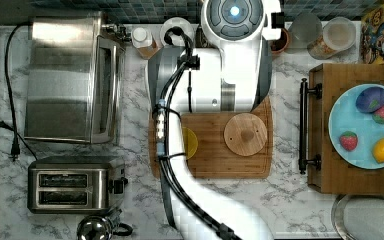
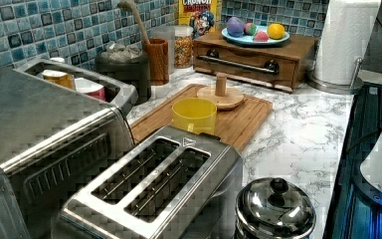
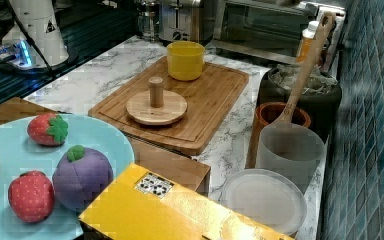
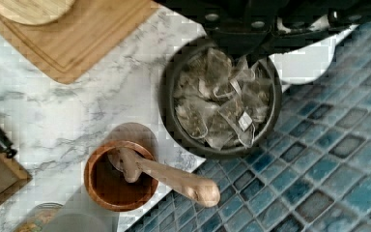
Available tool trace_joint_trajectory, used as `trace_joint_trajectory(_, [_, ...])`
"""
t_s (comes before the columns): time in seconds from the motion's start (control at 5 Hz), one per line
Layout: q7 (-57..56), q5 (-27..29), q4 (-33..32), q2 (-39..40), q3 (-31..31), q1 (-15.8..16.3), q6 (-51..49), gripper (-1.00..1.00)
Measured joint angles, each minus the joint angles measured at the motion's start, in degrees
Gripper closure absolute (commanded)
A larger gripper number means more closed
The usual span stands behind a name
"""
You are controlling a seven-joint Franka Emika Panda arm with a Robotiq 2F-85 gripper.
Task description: Get a tea bag.
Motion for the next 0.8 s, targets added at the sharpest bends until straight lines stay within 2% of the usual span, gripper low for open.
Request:
trace_joint_trajectory(0.2, [-3.0, 0.1, -3.7, -3.8, 0.3, 0.0, 0.3, 1.0])
trace_joint_trajectory(0.8, [-11.2, 3.6, -21.2, -14.3, 1.8, -0.3, 0.5, 1.0])
